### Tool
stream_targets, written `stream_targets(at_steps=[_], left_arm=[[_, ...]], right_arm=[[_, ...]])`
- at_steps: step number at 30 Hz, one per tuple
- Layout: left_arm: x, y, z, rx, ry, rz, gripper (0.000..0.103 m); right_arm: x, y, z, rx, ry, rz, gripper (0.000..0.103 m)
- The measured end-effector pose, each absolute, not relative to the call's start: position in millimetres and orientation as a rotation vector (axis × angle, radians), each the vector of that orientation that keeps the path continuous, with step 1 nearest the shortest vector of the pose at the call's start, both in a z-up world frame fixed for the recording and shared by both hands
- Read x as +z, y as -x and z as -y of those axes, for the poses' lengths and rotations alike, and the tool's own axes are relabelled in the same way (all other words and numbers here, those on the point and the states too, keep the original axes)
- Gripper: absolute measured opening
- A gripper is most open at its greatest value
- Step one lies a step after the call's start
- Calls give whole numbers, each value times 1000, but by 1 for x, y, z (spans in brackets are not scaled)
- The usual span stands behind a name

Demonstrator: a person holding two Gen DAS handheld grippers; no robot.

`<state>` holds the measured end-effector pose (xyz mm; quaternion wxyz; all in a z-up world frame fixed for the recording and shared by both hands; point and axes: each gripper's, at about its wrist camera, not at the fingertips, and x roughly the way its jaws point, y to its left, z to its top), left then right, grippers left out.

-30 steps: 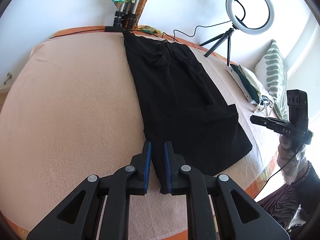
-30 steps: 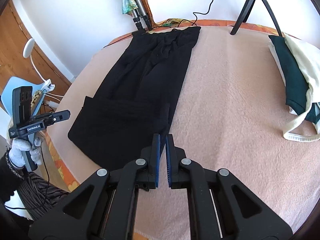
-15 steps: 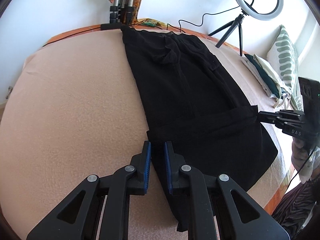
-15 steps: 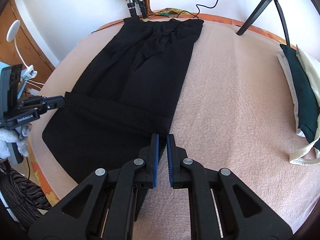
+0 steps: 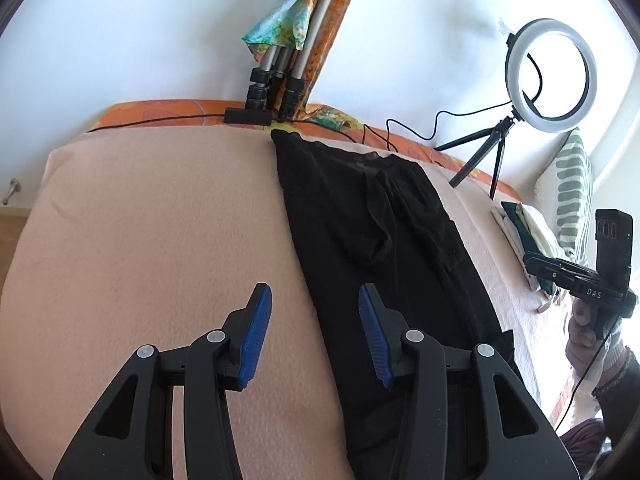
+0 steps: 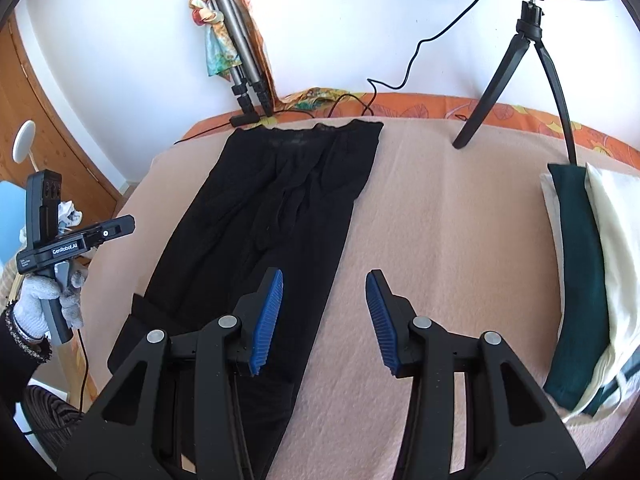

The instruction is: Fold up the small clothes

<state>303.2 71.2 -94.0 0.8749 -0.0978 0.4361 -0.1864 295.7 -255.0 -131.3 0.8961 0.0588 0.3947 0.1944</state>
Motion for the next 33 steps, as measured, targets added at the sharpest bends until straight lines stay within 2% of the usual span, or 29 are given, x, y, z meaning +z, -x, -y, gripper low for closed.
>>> stream_targets(at_steps=[2,17,30,33], left_arm=[[-93,-322,-73,-402,221,-918,51],[-128,-451,-74,-445,322,-952,51],[-150,-500,-63,-462,295,-928,51],[-149,-503,-57,-479,269,-919,46]], right_arm=[[-129,-319,257,414,-130,-826,46],[-156,-479,242,471,-184,-898,46],[-176,-528,236,509,-253,-878,46],[-175,-531,235,511,-253,-877,46]])
